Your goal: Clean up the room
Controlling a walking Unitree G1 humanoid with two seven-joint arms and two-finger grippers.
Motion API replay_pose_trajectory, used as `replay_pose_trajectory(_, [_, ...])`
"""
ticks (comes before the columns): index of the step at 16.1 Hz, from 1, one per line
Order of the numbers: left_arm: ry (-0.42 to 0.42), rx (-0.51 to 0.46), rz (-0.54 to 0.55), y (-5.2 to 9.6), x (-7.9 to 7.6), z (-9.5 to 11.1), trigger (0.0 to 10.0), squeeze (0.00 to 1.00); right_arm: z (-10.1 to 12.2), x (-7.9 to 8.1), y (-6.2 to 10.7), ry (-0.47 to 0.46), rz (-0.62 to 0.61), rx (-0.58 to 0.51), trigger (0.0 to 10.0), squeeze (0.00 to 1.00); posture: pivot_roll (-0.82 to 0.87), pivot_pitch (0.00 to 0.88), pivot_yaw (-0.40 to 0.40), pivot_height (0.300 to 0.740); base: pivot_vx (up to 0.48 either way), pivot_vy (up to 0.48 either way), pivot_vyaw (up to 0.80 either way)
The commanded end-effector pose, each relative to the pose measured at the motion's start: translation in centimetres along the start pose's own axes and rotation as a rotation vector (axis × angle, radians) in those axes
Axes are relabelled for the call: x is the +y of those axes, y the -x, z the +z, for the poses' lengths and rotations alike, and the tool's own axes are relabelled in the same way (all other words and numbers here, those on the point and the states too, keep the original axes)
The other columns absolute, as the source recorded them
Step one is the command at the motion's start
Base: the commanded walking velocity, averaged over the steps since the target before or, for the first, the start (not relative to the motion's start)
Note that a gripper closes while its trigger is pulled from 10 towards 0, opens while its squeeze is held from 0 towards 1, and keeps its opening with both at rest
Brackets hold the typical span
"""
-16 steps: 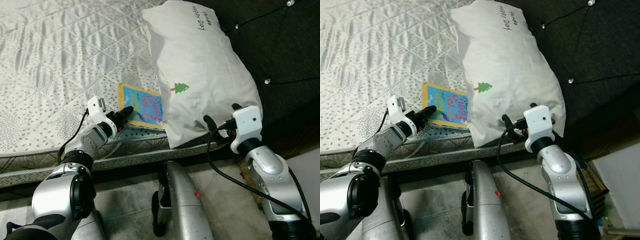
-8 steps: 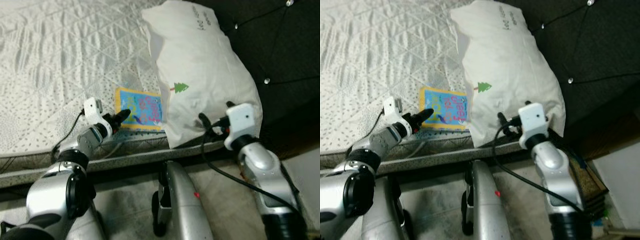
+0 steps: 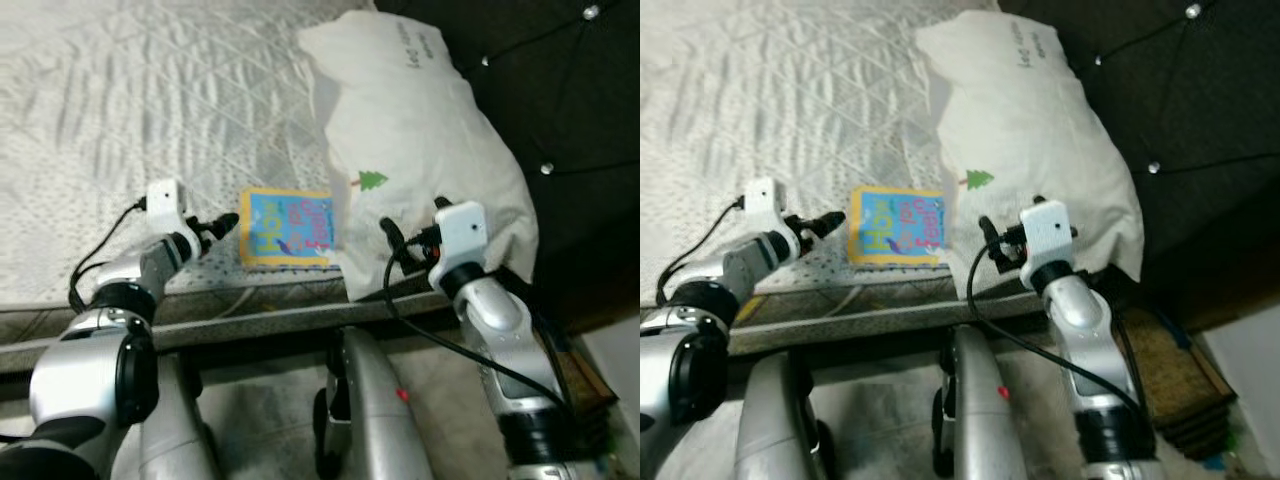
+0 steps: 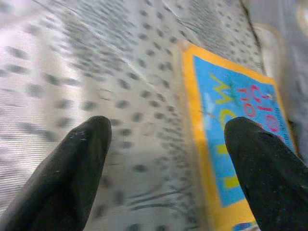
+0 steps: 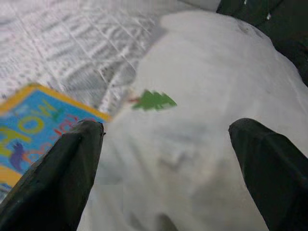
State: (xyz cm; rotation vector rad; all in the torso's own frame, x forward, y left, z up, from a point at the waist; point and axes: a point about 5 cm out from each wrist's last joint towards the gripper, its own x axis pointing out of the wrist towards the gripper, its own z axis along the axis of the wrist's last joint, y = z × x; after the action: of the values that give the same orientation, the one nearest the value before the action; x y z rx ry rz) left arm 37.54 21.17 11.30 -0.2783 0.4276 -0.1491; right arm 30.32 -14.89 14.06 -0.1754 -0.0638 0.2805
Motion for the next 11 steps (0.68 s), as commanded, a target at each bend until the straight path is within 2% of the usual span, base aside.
replay_pose_trajectory(1, [-0.04, -0.036, 0.018, 0.1, 0.2, 0.7, 10.0, 1.0, -0.5, -0.3, 0.0, -0.003, -0.025, 0.01, 10.0, 0.0, -0.04, 0.121, -0.112, 0.549, 0.0, 0.0, 0.0])
replay_pose_trajectory(5, [-0.107, -0.218, 0.053, 1.7, 1.8, 1.8, 10.0, 1.0, -0.6, 0.6, -1.0, -0.042, -0.043, -0.012, 10.0, 0.0, 0.03, 0.095, -0.084, 0.549, 0.0, 0.0, 0.0])
replay_pose_trajectory(6, [-0.172, -0.317, 0.013, 2.7, 1.4, 2.0, 10.0, 1.0, -0.7, 0.9, -1.4, -0.047, -0.042, -0.018, 10.0, 0.0, 0.04, 0.087, -0.078, 0.549, 0.0, 0.0, 0.0])
replay_pose_trajectory(7, [-0.183, -0.349, 0.004, 3.5, 1.0, 1.8, 10.0, 1.0, -0.7, 1.0, -1.6, -0.054, -0.044, -0.023, 10.0, 0.0, 0.06, 0.077, -0.07, 0.549, 0.0, 0.0, 0.0])
replay_pose_trajectory(11, [-0.347, -0.453, 0.042, 6.9, -0.1, -0.2, 10.0, 1.0, -1.3, 0.8, -2.0, -0.103, -0.106, -0.007, 10.0, 0.0, 0.1, 0.056, -0.05, 0.549, 0.0, 0.0, 0.0])
